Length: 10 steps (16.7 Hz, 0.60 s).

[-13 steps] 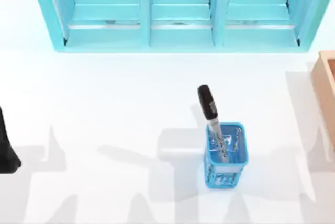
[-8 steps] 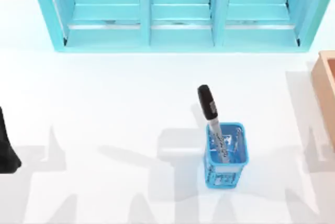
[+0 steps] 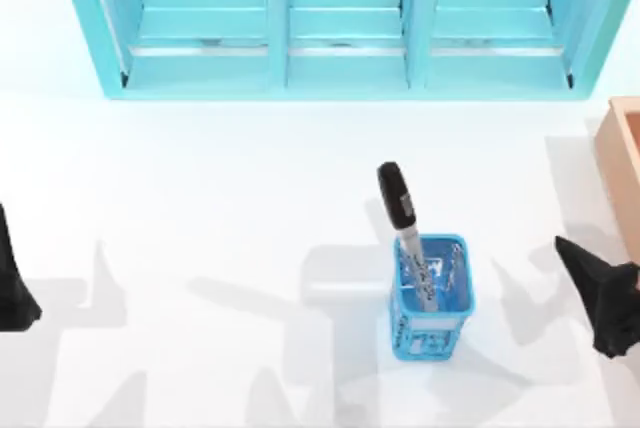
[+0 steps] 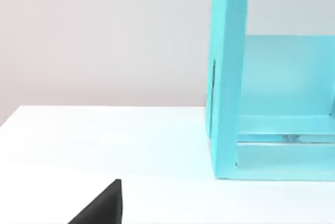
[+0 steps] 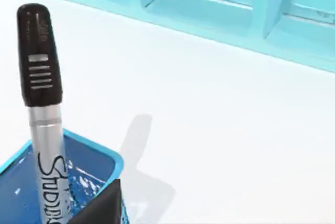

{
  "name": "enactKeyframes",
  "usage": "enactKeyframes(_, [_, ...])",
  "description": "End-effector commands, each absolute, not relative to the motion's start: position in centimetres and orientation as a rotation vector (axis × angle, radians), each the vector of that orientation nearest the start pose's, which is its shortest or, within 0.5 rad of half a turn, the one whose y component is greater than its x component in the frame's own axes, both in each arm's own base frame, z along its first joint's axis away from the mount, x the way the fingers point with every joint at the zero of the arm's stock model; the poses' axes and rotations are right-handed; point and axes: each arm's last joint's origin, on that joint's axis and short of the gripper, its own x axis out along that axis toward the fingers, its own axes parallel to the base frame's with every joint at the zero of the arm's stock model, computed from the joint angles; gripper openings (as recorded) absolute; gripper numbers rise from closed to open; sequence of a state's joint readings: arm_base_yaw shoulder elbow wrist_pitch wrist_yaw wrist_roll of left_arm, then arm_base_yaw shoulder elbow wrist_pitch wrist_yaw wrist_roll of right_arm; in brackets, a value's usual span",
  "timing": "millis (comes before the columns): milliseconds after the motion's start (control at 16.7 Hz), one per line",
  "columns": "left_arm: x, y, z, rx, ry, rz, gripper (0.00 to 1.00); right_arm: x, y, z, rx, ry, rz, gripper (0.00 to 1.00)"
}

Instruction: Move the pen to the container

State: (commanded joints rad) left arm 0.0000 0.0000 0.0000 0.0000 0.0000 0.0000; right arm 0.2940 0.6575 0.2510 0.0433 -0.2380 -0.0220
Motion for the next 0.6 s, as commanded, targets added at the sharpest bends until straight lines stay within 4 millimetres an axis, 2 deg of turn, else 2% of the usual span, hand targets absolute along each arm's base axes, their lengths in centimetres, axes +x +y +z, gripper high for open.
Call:
enactKeyframes(180, [10.6,-0.1,16.0,0.000,0.000,0.000,1.00,16.7,7.8,17.7,-0.051,0.509,0.693,1.00])
enactKeyframes(360, [10.6,-0.1,16.0,0.000,0.000,0.000,1.00,17.8,9.8,17.1,-0.062,0.594,0.806,1.00])
enactKeyframes(600, [10.6,-0.1,16.0,0.000,0.000,0.000,1.00,18.2,10.7,16.9,-0.065,0.621,0.853,1.00])
